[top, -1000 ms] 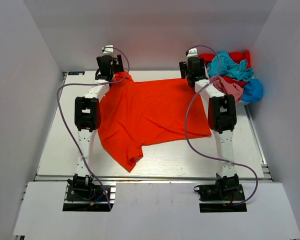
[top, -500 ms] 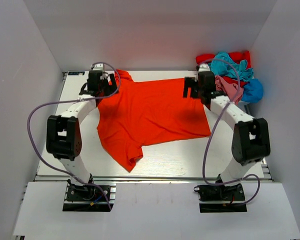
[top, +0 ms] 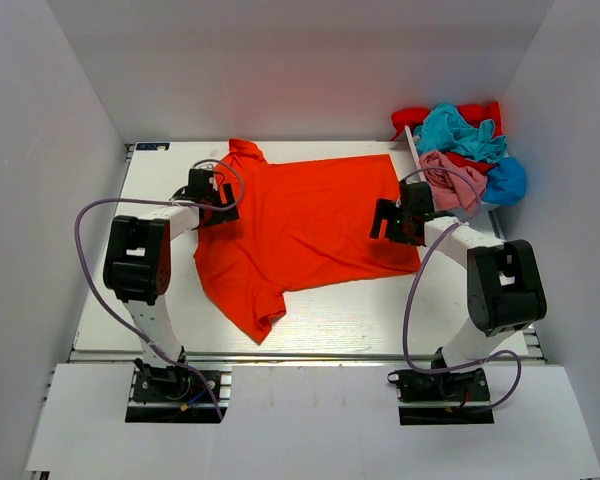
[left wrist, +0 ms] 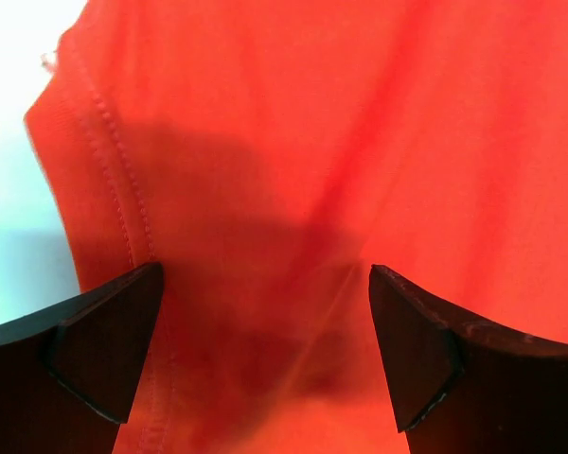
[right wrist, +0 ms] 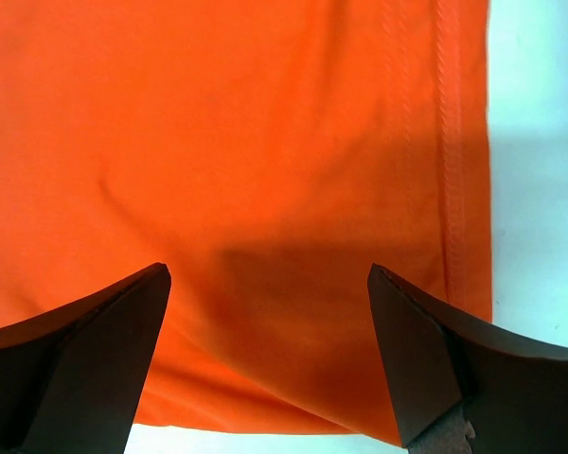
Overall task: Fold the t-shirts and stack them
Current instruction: Flatten out the tshirt
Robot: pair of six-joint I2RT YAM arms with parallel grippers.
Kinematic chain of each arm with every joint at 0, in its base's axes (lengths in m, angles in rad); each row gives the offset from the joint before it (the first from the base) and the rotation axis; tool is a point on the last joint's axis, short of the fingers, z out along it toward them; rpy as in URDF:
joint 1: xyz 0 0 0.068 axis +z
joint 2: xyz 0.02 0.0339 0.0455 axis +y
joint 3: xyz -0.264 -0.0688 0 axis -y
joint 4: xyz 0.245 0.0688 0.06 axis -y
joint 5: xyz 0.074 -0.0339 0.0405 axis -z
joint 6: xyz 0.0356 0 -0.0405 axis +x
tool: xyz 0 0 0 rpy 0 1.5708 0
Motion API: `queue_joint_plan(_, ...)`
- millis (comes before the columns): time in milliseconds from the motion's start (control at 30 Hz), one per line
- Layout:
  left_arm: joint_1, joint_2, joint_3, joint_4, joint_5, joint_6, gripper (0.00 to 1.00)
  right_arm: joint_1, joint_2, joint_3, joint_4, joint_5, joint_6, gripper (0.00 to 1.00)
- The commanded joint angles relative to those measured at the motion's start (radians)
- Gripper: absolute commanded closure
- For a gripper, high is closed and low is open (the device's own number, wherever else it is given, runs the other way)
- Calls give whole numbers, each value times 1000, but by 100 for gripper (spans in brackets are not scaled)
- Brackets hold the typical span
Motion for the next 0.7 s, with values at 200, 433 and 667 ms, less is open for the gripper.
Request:
queue_joint_plan(200,91,49,-32,-36,-66,-75,0,-85,19,-87,30,-187,95,10)
queue_joint_plan(433,161,127,30,-51,-57,-60,0,-132,75,-91,47,-230,107,10)
queue_joint_plan(667,172,202,230,-59,189,107,0,-128,42,-71,79,-324,41,10)
